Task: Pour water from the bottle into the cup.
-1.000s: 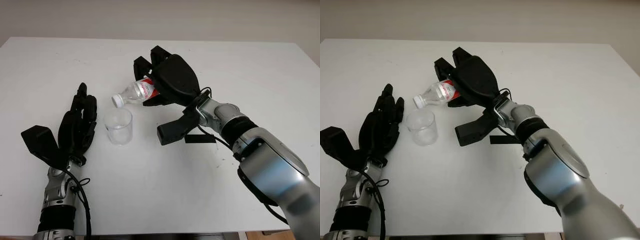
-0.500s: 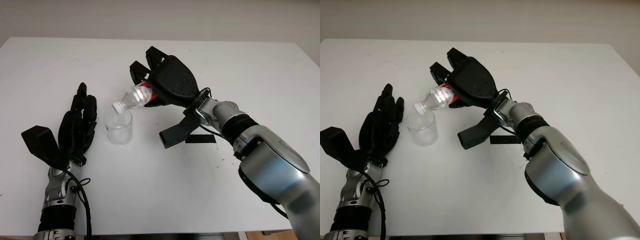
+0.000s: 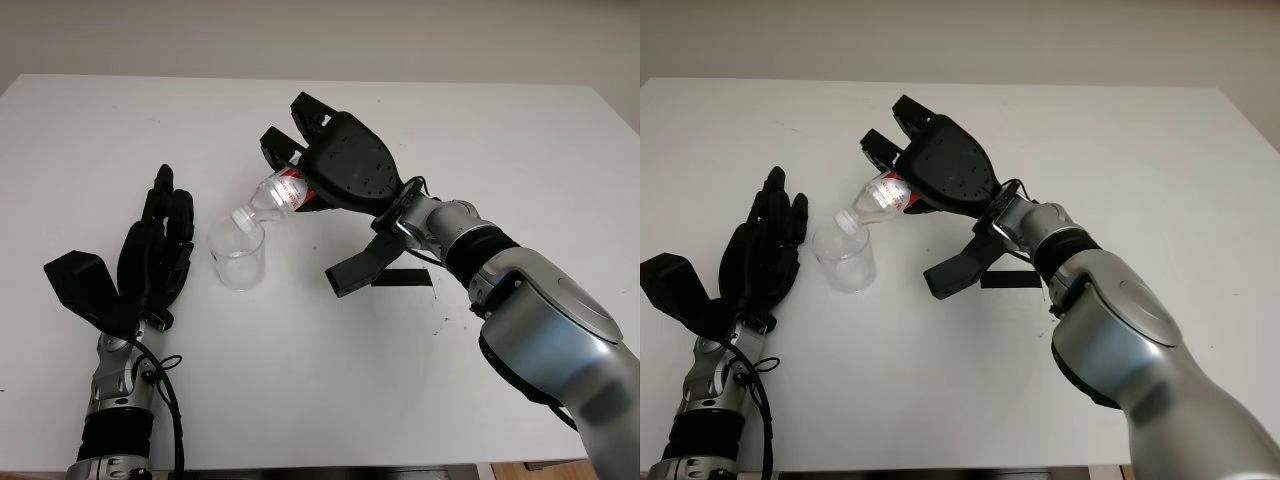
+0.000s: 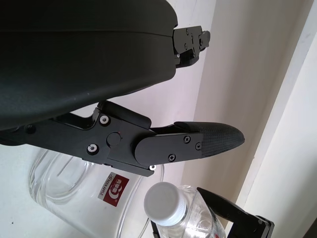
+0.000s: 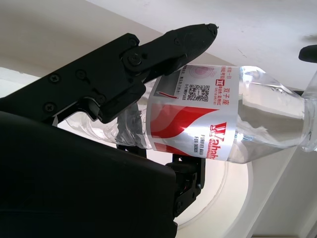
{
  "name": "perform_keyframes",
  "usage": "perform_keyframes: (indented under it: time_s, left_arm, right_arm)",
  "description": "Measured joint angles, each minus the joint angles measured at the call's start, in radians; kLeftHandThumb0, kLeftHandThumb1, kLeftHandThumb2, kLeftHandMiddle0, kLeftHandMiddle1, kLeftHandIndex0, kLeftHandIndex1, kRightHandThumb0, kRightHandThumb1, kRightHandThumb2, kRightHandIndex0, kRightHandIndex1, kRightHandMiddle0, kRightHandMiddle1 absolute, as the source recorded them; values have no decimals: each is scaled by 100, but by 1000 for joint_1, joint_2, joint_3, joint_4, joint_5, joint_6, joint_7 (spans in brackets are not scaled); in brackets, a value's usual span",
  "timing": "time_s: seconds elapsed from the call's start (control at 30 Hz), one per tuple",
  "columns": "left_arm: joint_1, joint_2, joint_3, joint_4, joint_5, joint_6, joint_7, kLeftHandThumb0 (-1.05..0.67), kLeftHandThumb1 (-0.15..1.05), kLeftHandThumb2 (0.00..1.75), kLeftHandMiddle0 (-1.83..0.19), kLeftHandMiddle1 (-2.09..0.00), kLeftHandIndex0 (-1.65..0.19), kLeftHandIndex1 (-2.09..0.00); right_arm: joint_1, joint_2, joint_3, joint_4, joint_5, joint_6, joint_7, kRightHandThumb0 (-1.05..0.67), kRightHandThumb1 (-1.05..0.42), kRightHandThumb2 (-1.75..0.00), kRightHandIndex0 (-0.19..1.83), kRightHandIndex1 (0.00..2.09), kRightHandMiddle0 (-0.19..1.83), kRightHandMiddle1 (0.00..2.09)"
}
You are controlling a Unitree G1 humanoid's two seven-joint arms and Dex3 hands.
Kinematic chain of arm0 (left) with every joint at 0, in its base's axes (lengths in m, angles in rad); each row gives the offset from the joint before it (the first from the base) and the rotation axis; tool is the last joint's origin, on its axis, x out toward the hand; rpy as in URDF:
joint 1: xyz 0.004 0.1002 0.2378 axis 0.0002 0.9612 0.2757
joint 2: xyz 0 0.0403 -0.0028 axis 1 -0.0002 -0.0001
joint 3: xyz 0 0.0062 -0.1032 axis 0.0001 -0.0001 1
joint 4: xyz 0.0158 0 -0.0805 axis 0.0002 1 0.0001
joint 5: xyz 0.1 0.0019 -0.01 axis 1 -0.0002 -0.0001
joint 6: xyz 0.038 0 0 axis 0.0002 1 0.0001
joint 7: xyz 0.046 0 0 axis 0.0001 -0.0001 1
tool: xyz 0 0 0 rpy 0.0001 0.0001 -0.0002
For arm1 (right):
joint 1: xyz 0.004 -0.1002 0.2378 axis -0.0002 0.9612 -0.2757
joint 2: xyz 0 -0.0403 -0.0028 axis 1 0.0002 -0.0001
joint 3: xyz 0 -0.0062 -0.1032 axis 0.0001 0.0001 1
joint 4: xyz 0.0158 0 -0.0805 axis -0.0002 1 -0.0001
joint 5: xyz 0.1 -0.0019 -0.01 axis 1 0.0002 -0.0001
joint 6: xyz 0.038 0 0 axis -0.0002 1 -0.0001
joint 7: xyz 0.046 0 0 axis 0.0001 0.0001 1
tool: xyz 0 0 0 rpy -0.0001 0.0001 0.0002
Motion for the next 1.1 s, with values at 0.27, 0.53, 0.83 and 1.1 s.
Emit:
perform_keyframes:
  time_s: [0.27,0.53,0.83,1.1]
  left_arm:
    - [-5,0,0,7,0,-1,0,-74,105,47,15,-5,14,-5]
    - [-7,0,0,11,-1,-3,-1,-75,105,45,14,-6,14,-5]
    - [-2,0,3,0,-1,6,3,-75,105,46,12,-6,12,-6]
    - [0,4,3,-4,-1,14,-4,-75,105,46,13,-5,13,-5]
  right_arm:
    - [2,4,-66,0,99,-74,22,-50,-105,-26,129,209,84,209]
    - [92,51,-297,-5,408,-191,236,-47,-105,-32,140,209,100,209]
    - [300,104,-643,-101,875,-231,734,-41,-105,-41,140,209,103,209]
    - [546,80,-791,-404,1036,-137,961,-39,-105,-42,136,209,98,209]
